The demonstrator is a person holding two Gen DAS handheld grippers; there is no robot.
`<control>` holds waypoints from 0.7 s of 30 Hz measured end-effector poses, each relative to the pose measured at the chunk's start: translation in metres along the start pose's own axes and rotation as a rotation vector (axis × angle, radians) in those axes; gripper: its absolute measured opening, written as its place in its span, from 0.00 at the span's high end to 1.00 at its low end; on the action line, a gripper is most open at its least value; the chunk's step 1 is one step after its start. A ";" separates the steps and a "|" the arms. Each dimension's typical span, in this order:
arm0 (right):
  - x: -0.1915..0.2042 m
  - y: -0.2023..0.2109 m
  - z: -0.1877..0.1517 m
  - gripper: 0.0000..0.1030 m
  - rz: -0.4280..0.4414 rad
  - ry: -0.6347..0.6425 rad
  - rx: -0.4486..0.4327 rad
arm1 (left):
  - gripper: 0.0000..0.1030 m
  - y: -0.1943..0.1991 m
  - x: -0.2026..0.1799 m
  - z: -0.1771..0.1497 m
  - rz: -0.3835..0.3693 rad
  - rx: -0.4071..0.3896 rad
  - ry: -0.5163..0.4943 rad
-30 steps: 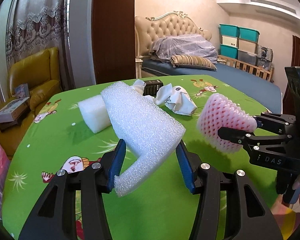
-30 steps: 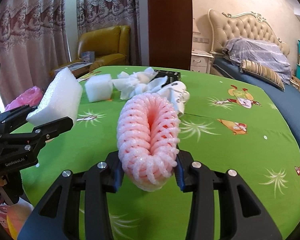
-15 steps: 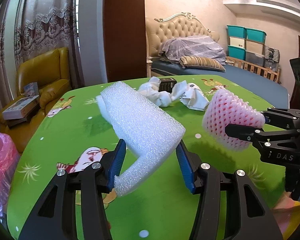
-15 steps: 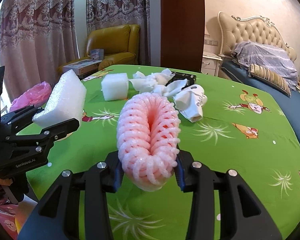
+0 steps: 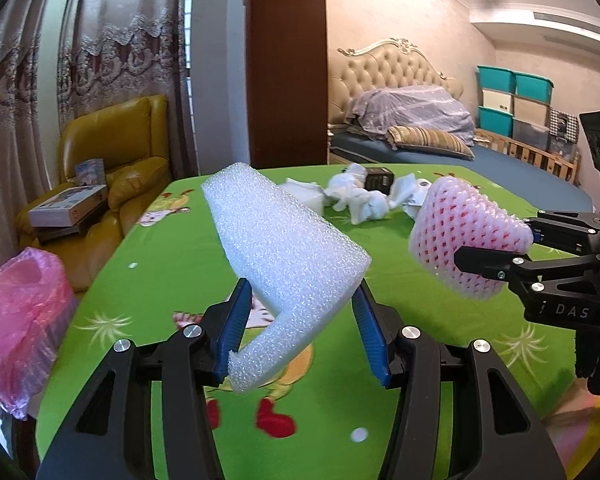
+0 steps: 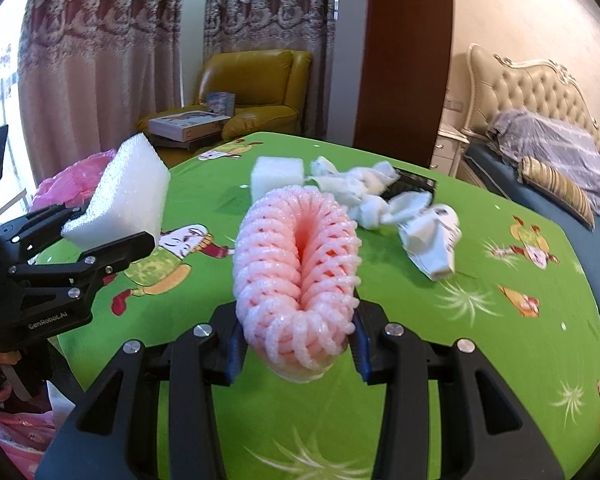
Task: Collect trash
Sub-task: 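Carry the foam strip and pink foam net over to the pink bin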
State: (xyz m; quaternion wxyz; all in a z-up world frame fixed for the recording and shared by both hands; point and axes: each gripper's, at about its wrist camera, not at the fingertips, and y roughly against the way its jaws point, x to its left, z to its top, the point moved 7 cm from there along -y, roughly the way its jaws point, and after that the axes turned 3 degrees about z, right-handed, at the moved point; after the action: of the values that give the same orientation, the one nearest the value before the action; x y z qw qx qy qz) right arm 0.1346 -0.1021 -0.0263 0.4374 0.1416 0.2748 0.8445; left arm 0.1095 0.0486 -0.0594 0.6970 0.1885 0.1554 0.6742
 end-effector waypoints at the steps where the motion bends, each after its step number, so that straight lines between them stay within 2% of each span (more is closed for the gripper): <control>1: 0.004 -0.002 0.002 0.60 0.004 0.011 0.001 | 0.52 0.003 0.004 0.000 0.008 -0.005 0.002; 9: 0.035 -0.018 0.024 0.60 0.043 0.080 0.003 | 0.52 0.029 0.043 0.001 0.090 -0.041 0.025; 21: 0.098 -0.043 0.076 0.59 0.163 0.155 -0.012 | 0.52 0.055 0.104 0.008 0.200 -0.068 0.025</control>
State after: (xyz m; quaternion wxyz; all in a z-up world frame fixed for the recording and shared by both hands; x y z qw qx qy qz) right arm 0.1423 0.0239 0.0097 0.3456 0.0951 0.2905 0.8872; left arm 0.0688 0.1533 -0.0227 0.6302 0.1708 0.1217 0.7475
